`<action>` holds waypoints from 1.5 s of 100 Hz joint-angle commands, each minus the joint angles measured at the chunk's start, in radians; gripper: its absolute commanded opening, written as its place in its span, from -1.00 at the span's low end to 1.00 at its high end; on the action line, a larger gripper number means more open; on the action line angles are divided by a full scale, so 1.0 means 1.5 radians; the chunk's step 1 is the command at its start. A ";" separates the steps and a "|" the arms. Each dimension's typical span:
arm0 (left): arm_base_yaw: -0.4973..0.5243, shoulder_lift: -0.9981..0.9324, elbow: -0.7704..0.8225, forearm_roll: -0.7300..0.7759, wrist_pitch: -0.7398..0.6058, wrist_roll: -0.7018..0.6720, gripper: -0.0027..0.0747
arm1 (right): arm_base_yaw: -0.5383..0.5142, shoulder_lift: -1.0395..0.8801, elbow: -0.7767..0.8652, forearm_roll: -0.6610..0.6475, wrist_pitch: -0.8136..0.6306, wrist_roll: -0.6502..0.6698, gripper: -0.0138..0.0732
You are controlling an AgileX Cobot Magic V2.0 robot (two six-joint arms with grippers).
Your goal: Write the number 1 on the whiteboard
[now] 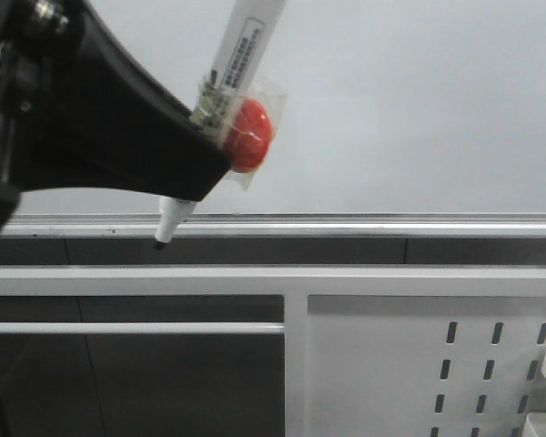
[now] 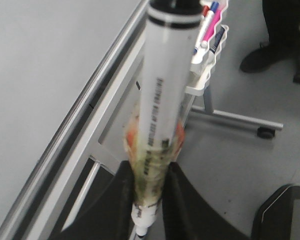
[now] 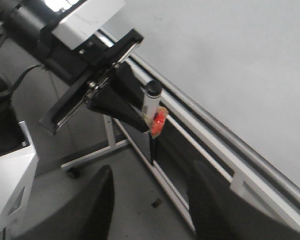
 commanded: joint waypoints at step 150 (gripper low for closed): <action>-0.063 -0.012 -0.060 0.144 0.069 0.000 -0.98 | 0.288 0.412 -0.147 0.045 -0.137 -0.009 -0.84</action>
